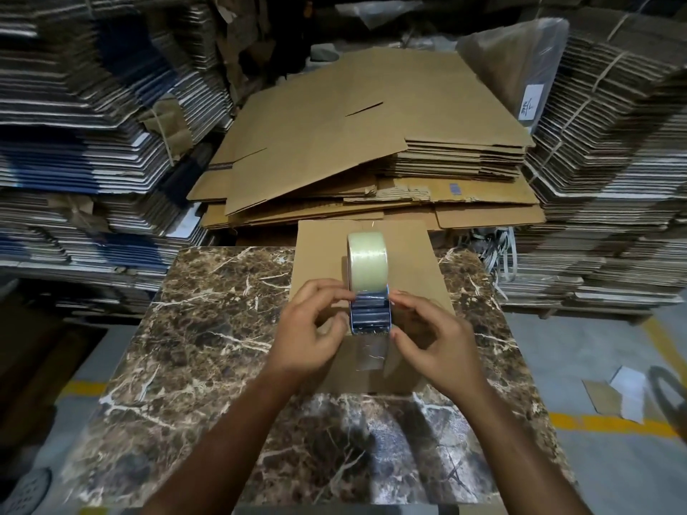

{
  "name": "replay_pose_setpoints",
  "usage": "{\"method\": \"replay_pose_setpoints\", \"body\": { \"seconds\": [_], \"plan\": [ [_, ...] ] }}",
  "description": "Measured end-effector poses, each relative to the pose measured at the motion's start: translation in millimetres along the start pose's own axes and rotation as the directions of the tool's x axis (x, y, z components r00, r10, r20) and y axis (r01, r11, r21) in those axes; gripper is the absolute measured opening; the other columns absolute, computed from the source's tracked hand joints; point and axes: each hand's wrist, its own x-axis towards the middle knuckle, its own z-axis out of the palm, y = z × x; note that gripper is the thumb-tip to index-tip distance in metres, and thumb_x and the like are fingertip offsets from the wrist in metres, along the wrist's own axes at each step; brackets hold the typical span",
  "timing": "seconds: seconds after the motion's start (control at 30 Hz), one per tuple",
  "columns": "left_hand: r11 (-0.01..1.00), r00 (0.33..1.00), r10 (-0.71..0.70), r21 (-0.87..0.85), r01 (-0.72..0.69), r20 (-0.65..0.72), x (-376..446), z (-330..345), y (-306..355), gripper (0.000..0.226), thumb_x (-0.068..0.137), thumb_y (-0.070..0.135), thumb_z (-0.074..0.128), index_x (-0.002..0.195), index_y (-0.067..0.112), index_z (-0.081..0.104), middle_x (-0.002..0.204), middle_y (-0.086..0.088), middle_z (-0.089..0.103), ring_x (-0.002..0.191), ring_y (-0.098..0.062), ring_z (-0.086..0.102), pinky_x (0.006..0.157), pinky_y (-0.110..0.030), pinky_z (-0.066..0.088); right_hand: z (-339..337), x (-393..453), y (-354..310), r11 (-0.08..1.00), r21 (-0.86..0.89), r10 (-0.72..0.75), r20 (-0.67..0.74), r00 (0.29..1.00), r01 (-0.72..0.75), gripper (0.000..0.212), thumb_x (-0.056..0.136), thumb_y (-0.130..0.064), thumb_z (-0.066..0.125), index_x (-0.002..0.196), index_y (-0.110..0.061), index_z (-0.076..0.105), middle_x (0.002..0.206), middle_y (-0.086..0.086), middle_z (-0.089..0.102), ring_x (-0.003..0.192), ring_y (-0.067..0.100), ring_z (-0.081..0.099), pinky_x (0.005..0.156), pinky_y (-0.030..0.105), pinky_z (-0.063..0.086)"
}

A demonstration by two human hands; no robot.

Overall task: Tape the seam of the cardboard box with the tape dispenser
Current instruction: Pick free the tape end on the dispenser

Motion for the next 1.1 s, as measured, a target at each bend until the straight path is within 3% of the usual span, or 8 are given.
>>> {"method": "replay_pose_setpoints", "body": {
  "seconds": [0.13, 0.23, 0.33, 0.53, 0.73, 0.9, 1.0, 1.1],
  "plan": [
    [0.993, 0.994, 0.112, 0.032, -0.111, -0.019, -12.3, 6.9, 1.3, 0.032, 0.081, 0.009, 0.082, 0.111, 0.013, 0.074, 0.115, 0.0, 0.063, 0.112, 0.003, 0.059, 0.093, -0.005, 0.044, 2.9, 4.7, -3.8, 0.978, -0.197, -0.074, 0.0, 0.997, 0.072, 0.051, 0.078, -0.02, 0.083, 0.126, -0.02, 0.068, 0.137, -0.007, 0.061, 0.128, 0.008, 0.057, 0.11, 0.022, 0.043],
    [0.991, 0.988, 0.13, 0.041, -0.127, -0.08, -6.8, 14.0, 1.0, 0.031, 0.081, 0.007, 0.081, 0.111, 0.009, 0.074, 0.11, 0.001, 0.064, 0.106, 0.012, 0.058, 0.091, -0.004, 0.044, 9.3, 10.7, -1.6, 0.976, -0.219, -0.021, 0.015, 1.0, 0.024, 0.053, 0.077, -0.019, 0.085, 0.126, -0.02, 0.068, 0.147, 0.0, 0.055, 0.132, 0.01, 0.053, 0.11, 0.019, 0.041],
    [0.986, 0.986, 0.136, 0.108, -0.126, -0.097, -3.1, 18.3, -1.5, 0.023, 0.082, 0.012, 0.08, 0.105, 0.013, 0.078, 0.106, 0.003, 0.067, 0.101, 0.01, 0.059, 0.091, -0.006, 0.044, 13.7, 10.9, -0.7, 0.969, -0.246, -0.041, -0.015, 0.999, 0.036, 0.045, 0.075, -0.014, 0.086, 0.118, -0.017, 0.073, 0.14, 0.003, 0.061, 0.126, 0.012, 0.059, 0.108, 0.013, 0.04],
    [0.985, 0.984, 0.134, 0.126, -0.119, -0.113, -5.7, 22.8, -5.1, 0.01, 0.085, 0.01, 0.077, 0.094, 0.013, 0.08, 0.107, -0.001, 0.068, 0.099, -0.002, 0.062, 0.09, -0.009, 0.045, 16.4, 7.5, -2.0, 0.971, -0.226, -0.095, -0.084, 0.992, 0.074, 0.018, 0.077, -0.01, 0.084, 0.094, -0.013, 0.079, 0.127, 0.007, 0.069, 0.107, 0.01, 0.069, 0.093, 0.021, 0.055],
    [0.979, 0.97, 0.156, 0.162, -0.126, -0.187, -13.5, 28.7, 1.5, 0.01, 0.086, 0.009, 0.075, 0.095, 0.01, 0.078, 0.117, -0.005, 0.065, 0.104, 0.002, 0.057, 0.093, -0.01, 0.048, 20.8, 5.0, -11.7, 0.96, -0.277, -0.089, -0.128, 0.988, 0.05, 0.01, 0.081, -0.009, 0.079, 0.09, -0.013, 0.077, 0.125, 0.006, 0.07, 0.113, 0.015, 0.066, 0.095, 0.03, 0.055],
    [1.0, 0.984, -0.008, -0.001, 0.008, -0.18, -16.1, 28.9, 3.3, 0.011, 0.084, 0.01, 0.078, 0.09, 0.019, 0.079, 0.142, -0.004, 0.058, 0.116, 0.012, 0.055, 0.092, -0.004, 0.045, 26.8, -0.3, -17.0, 0.982, -0.175, 0.031, -0.193, 0.981, -0.066, 0.01, 0.081, -0.011, 0.078, 0.087, -0.018, 0.076, 0.125, -0.003, 0.067, 0.126, 0.01, 0.06, 0.09, 0.022, 0.056],
    [0.981, 0.988, -0.13, -0.155, 0.115, -0.089, -15.1, 26.5, 7.8, 0.022, 0.083, 0.009, 0.078, 0.087, 0.03, 0.076, 0.163, 0.003, 0.031, 0.138, -0.016, 0.051, 0.105, -0.028, 0.051, 26.1, 0.9, -16.5, 0.984, -0.054, 0.157, -0.154, 0.975, -0.167, 0.011, 0.081, -0.009, 0.078, 0.085, -0.019, 0.075, 0.12, -0.015, 0.059, 0.131, 0.005, 0.054, 0.092, 0.02, 0.054],
    [0.97, 0.992, -0.123, -0.214, 0.113, -0.032, -12.2, 22.2, 9.5, 0.027, 0.082, 0.006, 0.078, 0.083, 0.033, 0.075, 0.166, 0.002, 0.021, 0.146, -0.02, 0.04, 0.115, -0.042, 0.043, 20.8, 4.2, -15.2, 0.963, 0.09, 0.258, -0.035, 0.966, -0.254, 0.014, 0.081, -0.006, 0.077, 0.083, -0.02, 0.075, 0.118, -0.015, 0.061, 0.134, 0.001, 0.05, 0.101, 0.026, 0.051]
  ]
}}
